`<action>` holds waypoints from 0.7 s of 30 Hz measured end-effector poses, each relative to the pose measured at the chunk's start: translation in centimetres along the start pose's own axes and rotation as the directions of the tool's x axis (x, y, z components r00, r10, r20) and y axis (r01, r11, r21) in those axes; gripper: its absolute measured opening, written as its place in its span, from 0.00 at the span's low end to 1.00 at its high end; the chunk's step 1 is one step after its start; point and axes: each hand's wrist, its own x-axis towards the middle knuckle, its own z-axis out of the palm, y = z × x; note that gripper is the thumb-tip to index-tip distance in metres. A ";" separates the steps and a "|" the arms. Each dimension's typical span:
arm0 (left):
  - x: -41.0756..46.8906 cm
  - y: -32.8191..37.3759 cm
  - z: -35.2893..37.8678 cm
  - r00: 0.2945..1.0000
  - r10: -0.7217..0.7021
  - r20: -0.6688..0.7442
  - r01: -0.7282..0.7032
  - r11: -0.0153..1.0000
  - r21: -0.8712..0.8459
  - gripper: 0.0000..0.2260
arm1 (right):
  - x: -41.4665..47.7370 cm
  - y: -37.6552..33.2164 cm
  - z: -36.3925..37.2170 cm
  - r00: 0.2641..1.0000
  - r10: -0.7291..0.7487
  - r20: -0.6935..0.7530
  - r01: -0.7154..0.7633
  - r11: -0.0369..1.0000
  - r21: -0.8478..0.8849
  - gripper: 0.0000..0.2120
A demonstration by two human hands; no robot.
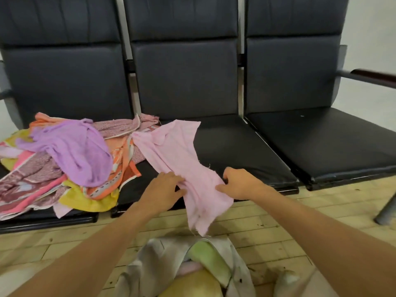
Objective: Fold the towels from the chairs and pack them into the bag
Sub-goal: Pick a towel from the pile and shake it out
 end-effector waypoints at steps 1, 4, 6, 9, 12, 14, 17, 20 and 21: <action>0.1 0.1 -0.2 0.998 0.045 -0.051 -0.045 0.999 -0.003 0.16 | 0.3 -0.2 0.1 0.999 -0.014 -0.038 0.015 1.000 0.021 0.17; -0.1 0.3 -1.0 0.990 0.070 -0.124 -0.075 0.997 -0.032 0.11 | 0.7 -0.5 0.5 0.992 -0.081 -0.102 0.083 0.996 0.017 0.21; -0.7 0.3 -1.4 0.991 0.059 -0.119 -0.075 0.989 -0.128 0.10 | 0.5 -0.7 1.0 0.989 -0.105 -0.108 0.102 0.994 -0.028 0.14; -1.9 0.8 -2.6 0.993 0.055 -0.101 -0.083 0.952 -0.295 0.07 | -0.2 -1.1 1.3 0.993 -0.075 -0.096 0.065 0.992 -0.105 0.08; -3.2 1.0 -2.8 0.999 -0.041 -0.014 0.028 0.868 -0.495 0.06 | -1.0 -2.0 0.6 0.999 -0.036 -0.015 0.037 0.997 0.061 0.15; -4.3 1.1 -2.7 0.964 -0.246 0.097 0.237 0.640 -0.731 0.06 | -1.1 -2.4 0.3 1.000 -0.001 0.009 -0.002 0.945 0.328 0.12; -5.5 1.5 -3.4 0.868 -0.416 0.271 0.325 0.066 -0.943 0.04 | -1.2 -2.9 0.5 0.998 0.045 0.041 -0.061 0.686 0.725 0.08; -6.3 1.6 -4.8 0.850 -0.386 0.358 0.265 -0.274 -0.925 0.03 | -1.2 -2.9 0.6 0.981 0.074 0.177 -0.192 0.430 0.882 0.10; -6.6 1.7 -5.2 0.845 -0.379 0.378 0.248 -0.348 -0.904 0.03 | -1.1 -2.7 0.7 0.971 0.078 0.225 -0.238 0.375 0.896 0.13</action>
